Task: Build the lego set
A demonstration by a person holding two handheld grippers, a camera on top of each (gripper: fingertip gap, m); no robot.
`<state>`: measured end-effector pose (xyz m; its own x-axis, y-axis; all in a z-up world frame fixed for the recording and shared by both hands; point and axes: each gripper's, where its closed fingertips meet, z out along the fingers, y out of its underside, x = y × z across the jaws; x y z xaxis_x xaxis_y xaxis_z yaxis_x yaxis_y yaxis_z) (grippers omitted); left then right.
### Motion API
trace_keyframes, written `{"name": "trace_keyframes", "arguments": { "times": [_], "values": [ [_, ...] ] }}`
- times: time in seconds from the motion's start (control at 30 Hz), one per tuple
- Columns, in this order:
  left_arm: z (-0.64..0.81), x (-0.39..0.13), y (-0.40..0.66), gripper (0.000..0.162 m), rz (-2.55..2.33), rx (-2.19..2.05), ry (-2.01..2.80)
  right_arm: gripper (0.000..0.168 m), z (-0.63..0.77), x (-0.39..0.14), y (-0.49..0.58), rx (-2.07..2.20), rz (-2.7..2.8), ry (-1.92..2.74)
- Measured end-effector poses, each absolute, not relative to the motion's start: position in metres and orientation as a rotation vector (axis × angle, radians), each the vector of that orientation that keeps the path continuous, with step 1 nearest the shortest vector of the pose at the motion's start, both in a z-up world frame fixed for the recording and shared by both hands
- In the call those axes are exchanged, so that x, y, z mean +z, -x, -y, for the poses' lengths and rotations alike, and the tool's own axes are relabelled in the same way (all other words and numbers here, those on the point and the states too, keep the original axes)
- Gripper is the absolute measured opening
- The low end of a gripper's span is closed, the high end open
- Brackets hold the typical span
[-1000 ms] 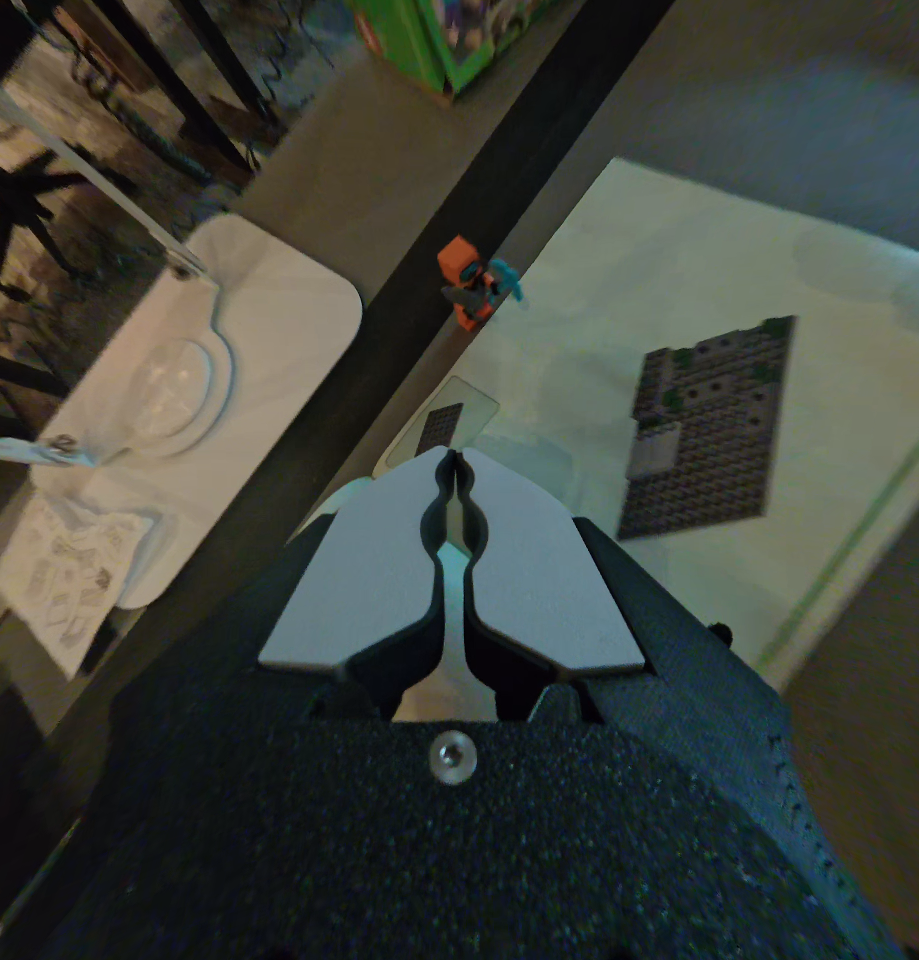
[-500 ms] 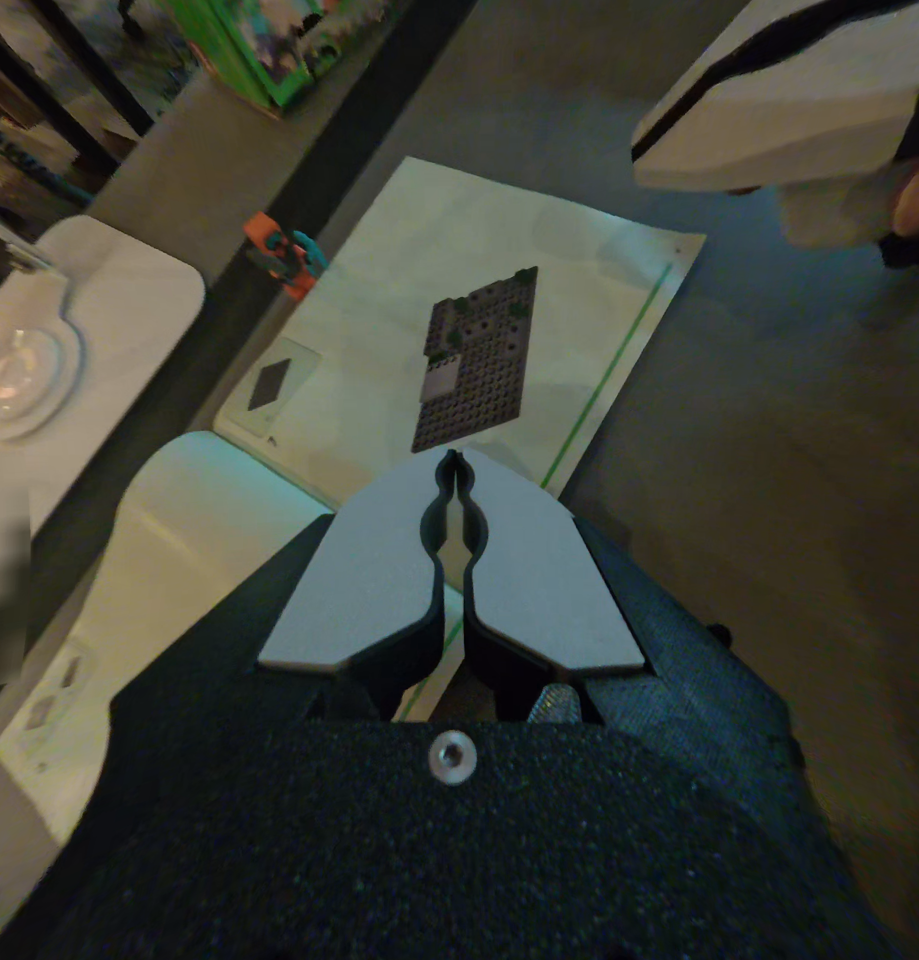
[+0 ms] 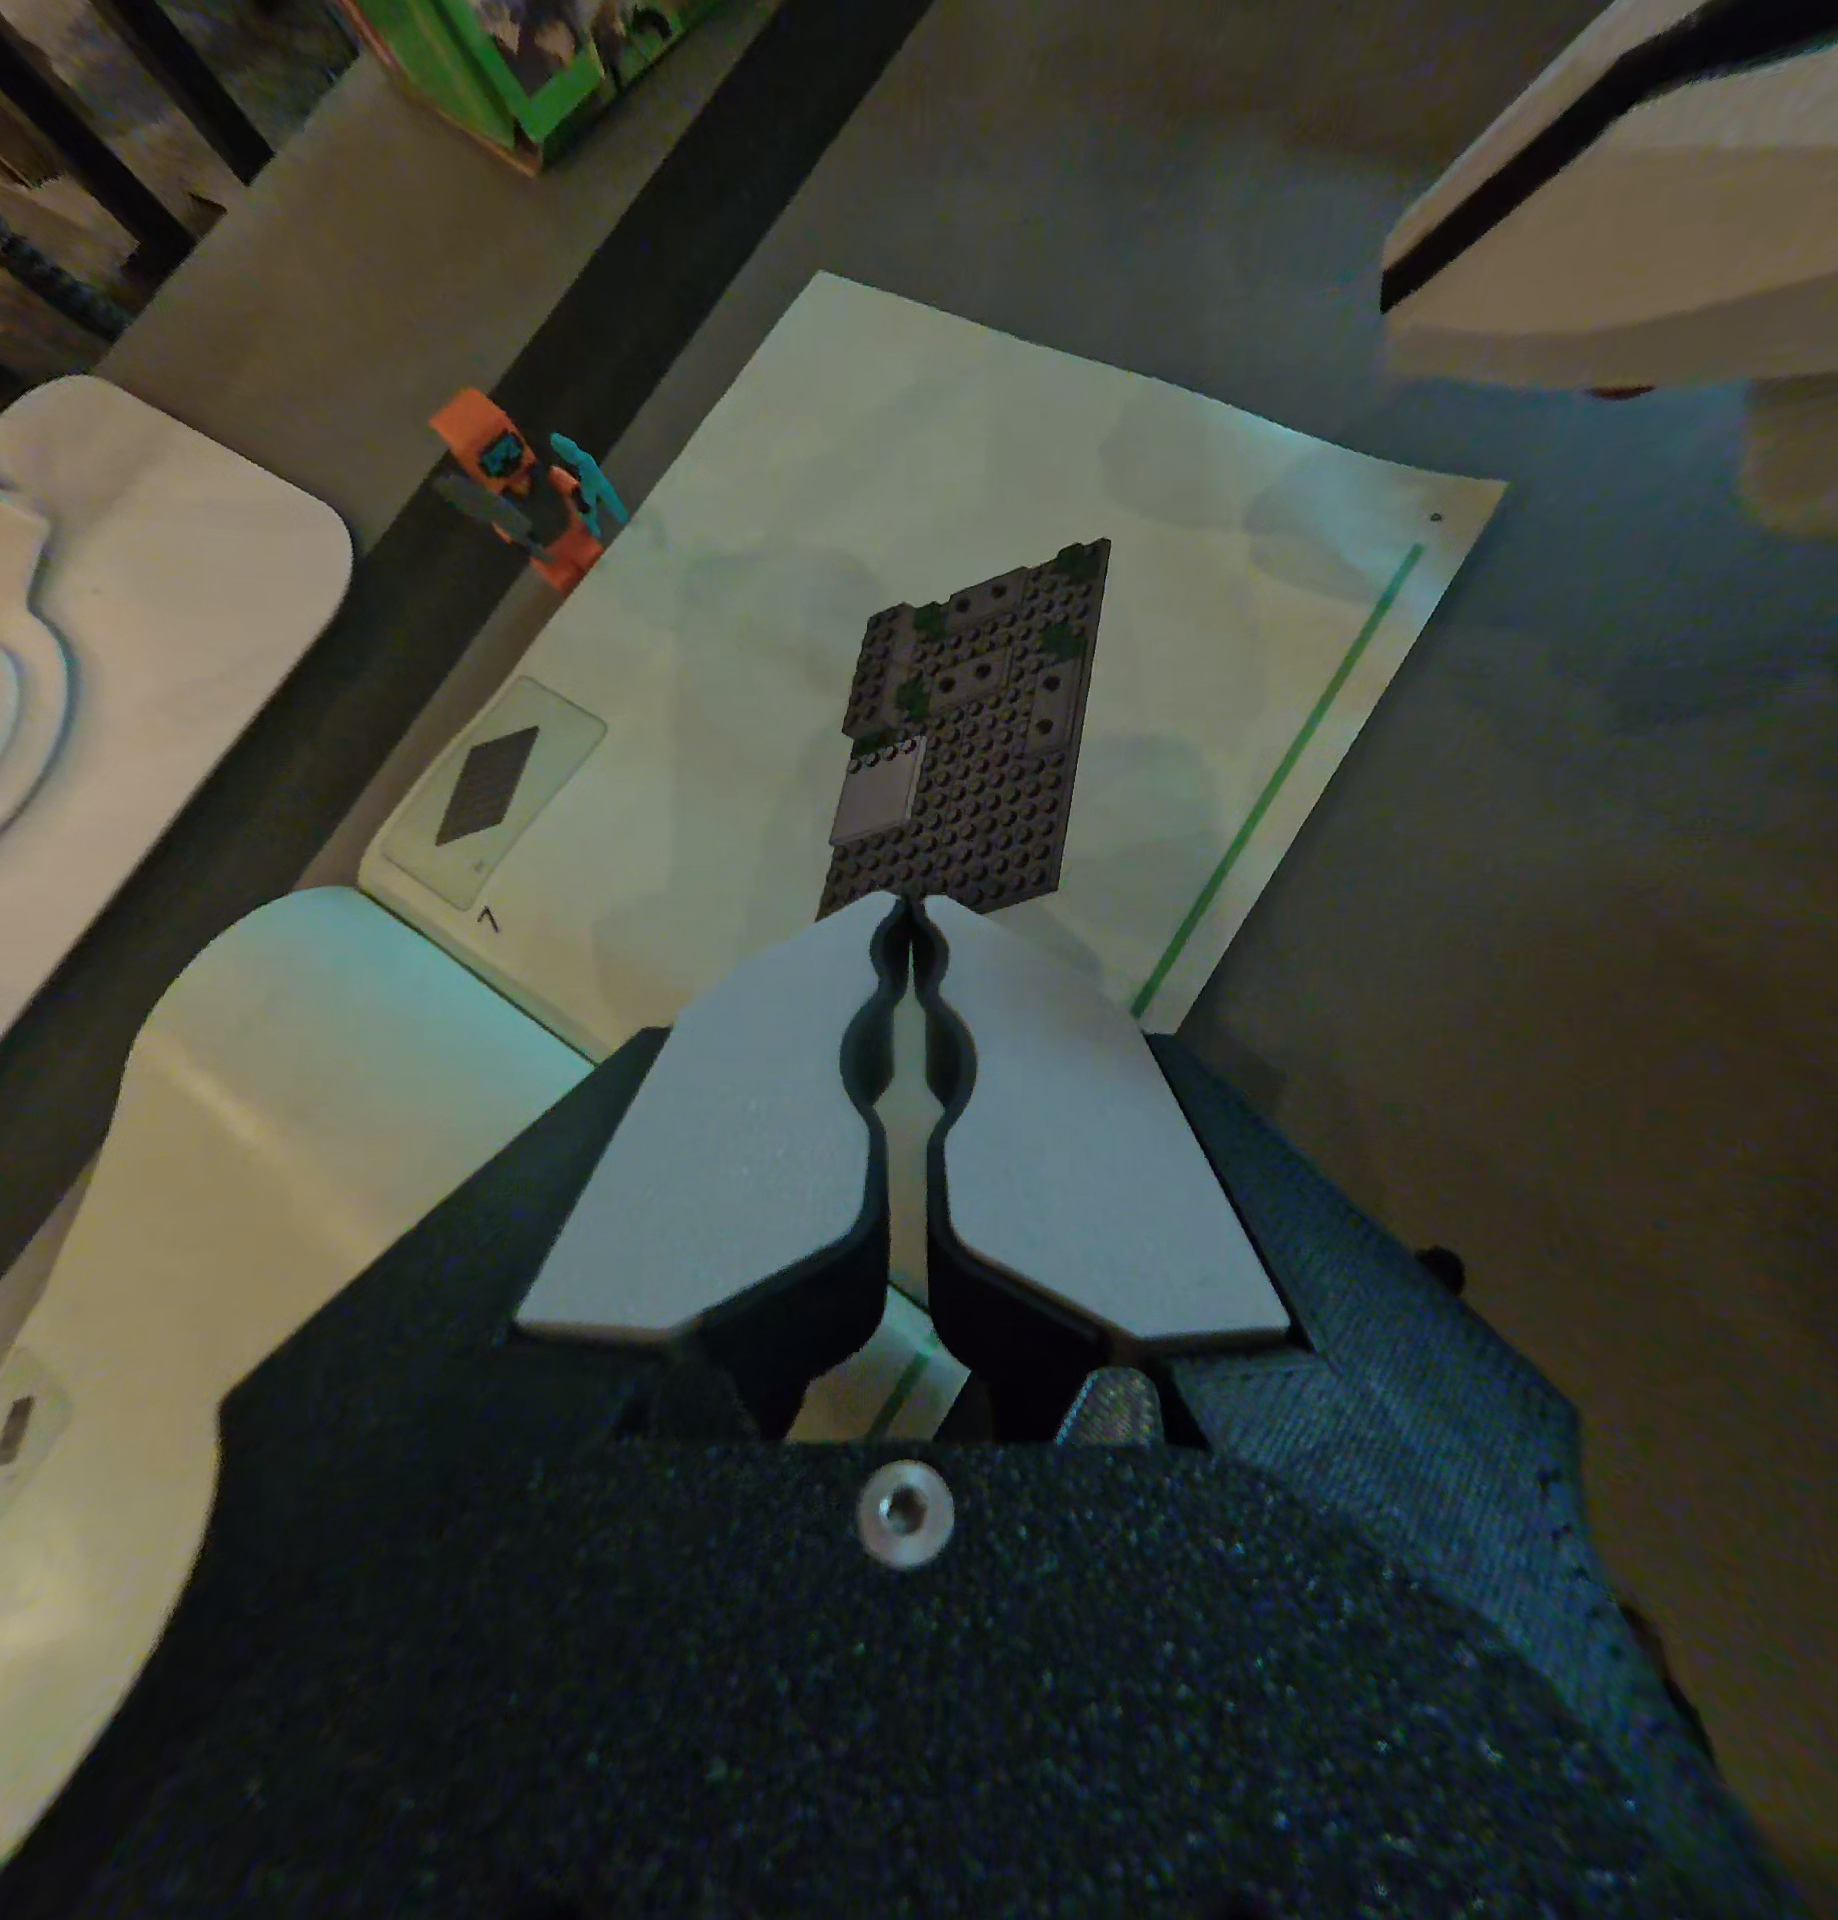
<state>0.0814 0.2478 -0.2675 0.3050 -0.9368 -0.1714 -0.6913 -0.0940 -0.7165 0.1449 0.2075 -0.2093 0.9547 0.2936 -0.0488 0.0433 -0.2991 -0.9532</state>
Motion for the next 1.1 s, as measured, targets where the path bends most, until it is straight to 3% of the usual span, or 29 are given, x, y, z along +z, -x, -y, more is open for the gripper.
{"name": "trace_keyframes", "arguments": {
  "times": [1.1],
  "values": [
    [-0.2542,-0.2776,-0.0803,0.0,-1.471,-0.345,1.833,0.002,-0.2073,-0.2124,-0.1399,0.264,0.27,1.875]
  ]
}}
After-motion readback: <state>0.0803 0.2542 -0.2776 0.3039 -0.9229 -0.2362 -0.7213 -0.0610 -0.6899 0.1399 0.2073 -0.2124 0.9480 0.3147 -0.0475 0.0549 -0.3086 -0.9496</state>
